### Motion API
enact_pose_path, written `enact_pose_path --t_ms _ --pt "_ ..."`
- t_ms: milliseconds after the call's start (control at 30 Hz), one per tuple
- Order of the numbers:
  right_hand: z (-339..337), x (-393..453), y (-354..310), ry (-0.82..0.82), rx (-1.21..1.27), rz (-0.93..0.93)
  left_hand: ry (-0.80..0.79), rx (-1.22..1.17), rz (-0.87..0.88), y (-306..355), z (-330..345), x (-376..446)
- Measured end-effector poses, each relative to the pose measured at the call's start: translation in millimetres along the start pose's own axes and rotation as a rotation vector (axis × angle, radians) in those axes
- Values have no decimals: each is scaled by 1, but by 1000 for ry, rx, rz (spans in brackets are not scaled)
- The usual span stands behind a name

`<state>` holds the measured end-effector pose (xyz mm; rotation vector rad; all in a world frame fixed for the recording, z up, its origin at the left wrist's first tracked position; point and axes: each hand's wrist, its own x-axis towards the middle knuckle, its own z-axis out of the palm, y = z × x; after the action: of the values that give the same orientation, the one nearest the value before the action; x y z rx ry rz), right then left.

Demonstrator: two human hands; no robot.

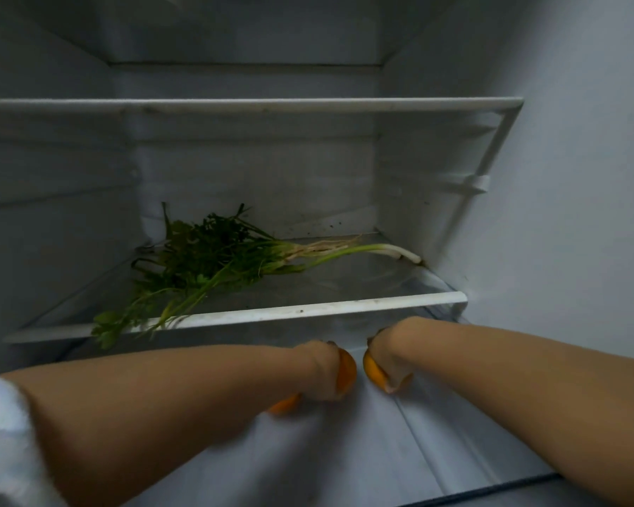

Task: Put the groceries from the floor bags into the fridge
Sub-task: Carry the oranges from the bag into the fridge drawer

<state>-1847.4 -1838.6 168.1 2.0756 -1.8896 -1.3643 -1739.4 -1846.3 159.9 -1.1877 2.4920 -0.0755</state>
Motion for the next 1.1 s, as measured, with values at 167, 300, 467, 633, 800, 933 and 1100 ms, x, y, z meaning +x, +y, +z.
enact_pose_path --t_ms 167,300,467,633,800,933,1100 --pt "-28 -33 -4 -96 92 78 -83 42 -15 5 -13 -22" --pt "-49 -84 -9 -126 166 175 -203 -48 -197 -8 -24 -54" --pt "-66 -148 -29 205 362 107 18 -264 -356 -38 -22 -137" --pt "-65 -203 -106 827 545 -64 517 -193 -579 -47 24 -269" --pt "-54 -257 -225 1076 780 -211 659 -216 -732 -41 95 -414" --pt "-59 -304 -331 1284 863 -348 663 -169 -879 -46 155 -527" --pt "-77 -357 -482 1364 771 -678 541 -229 -1132 -66 242 -653"
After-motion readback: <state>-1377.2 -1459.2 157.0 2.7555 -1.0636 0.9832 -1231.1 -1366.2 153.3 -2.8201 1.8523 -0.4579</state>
